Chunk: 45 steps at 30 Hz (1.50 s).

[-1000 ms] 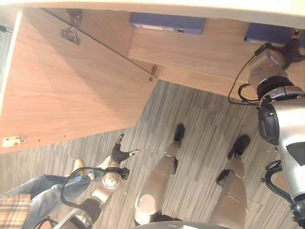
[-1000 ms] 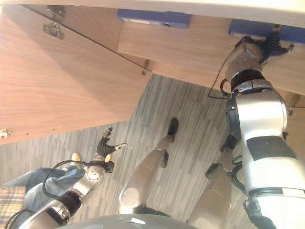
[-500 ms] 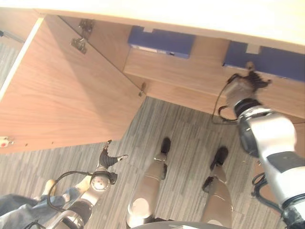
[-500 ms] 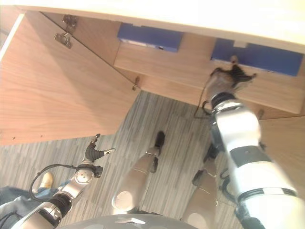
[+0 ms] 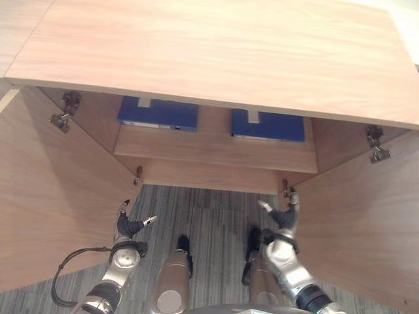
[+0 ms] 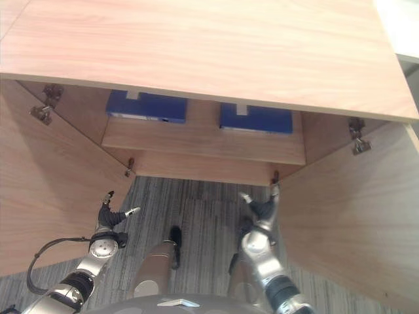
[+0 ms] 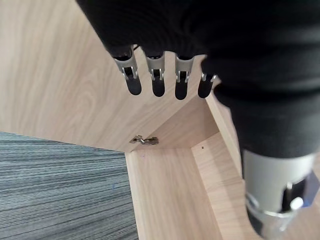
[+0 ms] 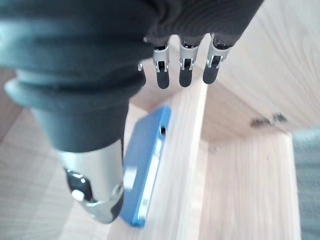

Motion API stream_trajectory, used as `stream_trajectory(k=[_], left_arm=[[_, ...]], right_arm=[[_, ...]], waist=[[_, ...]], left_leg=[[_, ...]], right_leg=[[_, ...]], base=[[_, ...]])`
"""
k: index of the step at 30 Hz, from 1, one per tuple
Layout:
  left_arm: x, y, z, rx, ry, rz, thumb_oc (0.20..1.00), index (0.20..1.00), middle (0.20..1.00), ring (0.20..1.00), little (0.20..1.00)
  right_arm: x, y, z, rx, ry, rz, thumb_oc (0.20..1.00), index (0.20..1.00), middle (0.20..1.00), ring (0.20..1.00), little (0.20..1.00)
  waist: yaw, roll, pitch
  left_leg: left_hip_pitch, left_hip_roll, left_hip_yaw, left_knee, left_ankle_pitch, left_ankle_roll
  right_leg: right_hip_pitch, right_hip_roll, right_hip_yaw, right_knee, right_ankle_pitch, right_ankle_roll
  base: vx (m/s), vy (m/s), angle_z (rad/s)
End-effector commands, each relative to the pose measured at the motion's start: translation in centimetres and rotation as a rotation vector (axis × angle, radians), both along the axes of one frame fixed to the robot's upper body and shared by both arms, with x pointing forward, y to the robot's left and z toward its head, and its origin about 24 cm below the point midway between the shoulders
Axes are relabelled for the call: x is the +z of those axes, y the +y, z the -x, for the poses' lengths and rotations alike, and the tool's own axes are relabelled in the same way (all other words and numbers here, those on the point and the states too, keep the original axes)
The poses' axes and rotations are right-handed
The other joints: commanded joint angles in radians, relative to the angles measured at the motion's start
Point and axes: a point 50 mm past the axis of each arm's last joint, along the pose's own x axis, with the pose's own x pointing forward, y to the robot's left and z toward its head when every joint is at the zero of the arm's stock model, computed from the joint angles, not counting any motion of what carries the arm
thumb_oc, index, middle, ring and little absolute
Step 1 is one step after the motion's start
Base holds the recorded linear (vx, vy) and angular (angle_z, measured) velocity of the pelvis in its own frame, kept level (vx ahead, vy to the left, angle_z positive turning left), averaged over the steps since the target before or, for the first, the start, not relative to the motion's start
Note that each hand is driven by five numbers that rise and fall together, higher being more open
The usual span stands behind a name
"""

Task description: Put the empty folder in the office cabinet

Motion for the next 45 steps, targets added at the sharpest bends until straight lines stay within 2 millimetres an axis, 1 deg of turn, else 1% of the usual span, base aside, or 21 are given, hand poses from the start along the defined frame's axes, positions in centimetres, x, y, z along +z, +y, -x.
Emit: stream_trajectory(k=[1,2,3,4,7,8,9,11,14,17,18,21,25,28,29,31,32,34,38,43,45], left_arm=[[1.0,-0.1,0.1,-0.049,-0.091,-0.006,1.000,1.000,1.000,1.000,1.000],[1.0,0.0,0.5,-0.050,-0.094,0.019,1.000,1.000,1.000,1.000,1.000],[1.0,0.0,0.5,-0.050,-0.093,0.020,1.000,1.000,1.000,1.000,1.000],[1.0,0.6,1.2,-0.058,-0.088,0.039,1.000,1.000,1.000,1.000,1.000],[1.0,0.5,1.2,-0.058,-0.087,0.040,1.000,1.000,1.000,1.000,1.000],[0.8,0.9,1.5,-0.059,-0.072,0.037,1.000,1.000,1.000,1.000,1.000],[0.8,0.9,1.5,-0.059,-0.072,0.037,1.000,1.000,1.000,1.000,1.000],[-0.1,1.1,3.1,-0.033,-0.025,0.067,1.000,1.000,1.000,1.000,1.000],[-0.3,1.1,3.6,-0.015,-0.022,0.085,1.000,1.000,1.000,1.000,1.000],[-0.6,1.3,4.3,-0.004,-0.005,0.096,1.000,1.000,1.000,1.000,1.000],[-0.6,1.3,4.3,-0.004,-0.005,0.096,1.000,1.000,1.000,1.000,1.000],[-0.9,1.7,5.2,-0.002,0.027,0.095,1.000,1.000,1.000,1.000,1.000],[-1.2,2.1,5.9,0.003,0.057,0.094,1.000,1.000,1.000,1.000,1.000],[-1.6,2.5,6.4,0.001,0.095,0.092,1.000,1.000,1.000,1.000,1.000],[-1.5,2.5,6.4,0.000,0.095,0.092,1.000,1.000,1.000,1.000,1.000],[-1.7,2.9,6.5,0.010,0.118,0.085,1.000,1.000,1.000,1.000,1.000],[-1.7,2.9,6.5,0.009,0.117,0.086,1.000,1.000,1.000,1.000,1.000],[-1.9,3.0,6.6,0.009,0.134,0.087,1.000,1.000,1.000,1.000,1.000],[-2.3,2.5,6.7,0.002,0.163,0.103,1.000,1.000,1.000,1.000,1.000],[-2.8,1.7,7.0,-0.018,0.188,0.129,1.000,1.000,1.000,1.000,1.000],[-3.0,1.6,7.2,-0.018,0.198,0.133,1.000,1.000,1.000,1.000,1.000]], right_arm=[[4.4,-1.5,-2.8,0.127,-0.247,0.173,1.000,1.000,1.000,1.000,1.000],[3.7,-2.8,-1.5,0.135,-0.214,0.193,1.000,1.000,1.000,1.000,1.000],[3.7,-2.9,-1.5,0.136,-0.213,0.193,1.000,1.000,1.000,1.000,1.000],[2.9,-5.3,0.6,0.127,-0.162,0.290,1.000,1.000,1.000,1.000,1.000],[2.9,-5.4,0.7,0.127,-0.161,0.290,1.000,1.000,1.000,1.000,1.000],[2.8,-6.8,1.7,0.054,-0.151,0.319,1.000,1.000,1.000,1.000,1.000],[2.8,-6.8,1.7,0.054,-0.151,0.319,1.000,1.000,1.000,1.000,1.000],[1.1,-8.6,3.9,-0.157,-0.078,0.283,1.000,1.000,1.000,1.000,1.000],[-0.5,-9.3,5.4,-0.335,-0.011,0.191,1.000,1.000,1.000,1.000,1.000],[-1.7,-10.1,6.5,-0.475,0.038,0.130,1.000,1.000,1.000,1.000,1.000],[-1.7,-10.1,6.5,-0.475,0.038,0.130,1.000,1.000,1.000,1.000,1.000],[-3.0,-11.4,7.6,-0.606,0.107,0.090,1.000,1.000,1.000,1.000,1.000],[-3.8,-13.0,8.2,-0.681,0.165,0.071,1.000,1.000,1.000,1.000,1.000],[-4.5,-15.6,9.3,-0.780,0.236,0.051,1.000,1.000,1.000,1.000,1.000],[-4.5,-15.7,9.2,-0.780,0.235,0.049,1.000,1.000,1.000,1.000,1.000],[-4.2,-18.0,9.8,-0.898,0.252,0.058,1.000,1.000,1.000,1.000,1.000],[-4.2,-18.0,9.8,-0.899,0.251,0.057,1.000,1.000,1.000,1.000,1.000],[-3.4,-20.0,10.1,-1.017,0.237,0.082,1.000,1.000,1.000,1.000,1.000],[-2.1,-22.5,10.8,-1.186,0.207,0.095,1.000,1.000,1.000,1.000,1.000],[-1.5,-23.7,10.6,-1.202,0.213,0.115,1.000,1.000,1.000,1.000,1.000],[-0.6,-23.7,8.7,-1.063,0.181,0.127,1.000,1.000,1.000,1.000,1.000]], waist=[[0.015,0.047,0.034],[-0.007,0.037,0.013],[-0.007,0.037,0.012],[-0.049,0.029,-0.011],[-0.049,0.029,-0.011],[-0.079,0.029,-0.024],[-0.079,0.029,-0.024],[-0.126,0.055,-0.043],[-0.145,0.084,-0.047],[-0.130,0.107,-0.069],[-0.130,0.107,-0.069],[-0.085,0.122,-0.113],[-0.053,0.116,-0.149],[-0.018,0.092,-0.184],[-0.017,0.093,-0.184],[-0.006,0.087,-0.202],[-0.005,0.088,-0.201],[0.007,0.093,-0.213],[0.016,0.106,-0.228],[0.024,0.131,-0.237],[0.020,0.147,-0.238]], left_leg=[[0.143,0.022,-0.028,-0.066,-0.078,-0.066],[0.156,0.007,-0.017,-0.058,-0.092,-0.056],[0.156,0.007,-0.017,-0.058,-0.092,-0.056],[0.175,-0.018,0.002,-0.056,-0.101,-0.042],[0.176,-0.018,0.003,-0.057,-0.101,-0.042],[0.200,-0.029,0.027,-0.074,-0.101,-0.034],[0.200,-0.029,0.027,-0.074,-0.101,-0.034],[0.287,-0.018,0.075,-0.165,-0.075,-0.027],[0.331,-0.006,0.108,-0.240,-0.025,-0.019],[0.351,-0.002,0.139,-0.301,0.015,-0.013],[0.351,-0.002,0.139,-0.301,0.015,-0.013],[0.363,0.014,0.177,-0.350,0.053,-0.010],[0.364,0.019,0.197,-0.384,0.083,-0.014],[0.364,0.026,0.215,-0.412,0.106,-0.031],[0.364,0.026,0.215,-0.413,0.107,-0.031],[0.360,0.048,0.214,-0.418,0.123,-0.050],[0.362,0.049,0.215,-0.419,0.123,-0.051],[0.369,0.075,0.218,-0.432,0.144,-0.068],[0.381,0.109,0.214,-0.457,0.173,-0.091],[0.391,0.136,0.210,-0.478,0.199,-0.108],[0.391,0.149,0.211,-0.483,0.214,-0.118]], right_leg=[[0.024,-0.076,0.006,-0.058,0.117,0.079],[0.034,-0.090,0.012,-0.064,0.138,0.086],[0.034,-0.090,0.012,-0.065,0.139,0.086],[0.041,-0.111,0.024,-0.077,0.190,0.099],[0.041,-0.111,0.024,-0.078,0.191,0.099],[0.035,-0.114,0.028,-0.087,0.226,0.101],[0.035,-0.114,0.028,-0.087,0.226,0.101],[0.035,-0.102,0.018,-0.086,0.287,0.101],[0.040,-0.098,-0.011,-0.054,0.239,0.101],[0.082,-0.082,-0.033,0.009,0.161,0.094],[0.082,-0.082,-0.033,0.009,0.161,0.094],[0.158,-0.057,-0.056,0.081,0.084,0.079],[0.202,-0.052,-0.061,0.092,0.075,0.079],[0.258,-0.053,-0.083,0.039,0.079,0.089],[0.259,-0.052,-0.083,0.036,0.080,0.088],[0.277,-0.029,-0.083,-0.030,0.036,0.085],[0.278,-0.028,-0.084,-0.032,0.036,0.085],[0.299,0.000,-0.093,-0.079,-0.009,0.076],[0.330,0.038,-0.106,-0.125,-0.041,0.064],[0.347,0.070,-0.109,-0.138,-0.068,0.050],[0.345,0.081,-0.103,-0.138,-0.078,0.044]], base=[[0.03,0.135,-0.10],[0.03,0.136,-0.11],[0.03,0.235,-0.08],[0.01,0.151,-0.03],[0.00,0.084,-0.07],[0.00,0.101,-0.10],[0.02,0.191,-0.14],[0.08,0.188,-0.33],[0.00,0.148,-0.85],[-0.05,0.097,-0.28],[-0.03,0.034,-0.21],[-0.04,0.005,-0.24],[-0.01,-0.063,-0.31],[0.00,-0.144,-0.01],[0.00,-0.211,-0.17],[0.00,-0.159,-0.20],[0.00,-0.117,-0.34],[0.01,-0.190,-0.44],[0.01,-0.147,-0.08],[-0.01,-0.103,0.04],[-0.06,-0.058,-0.03]])
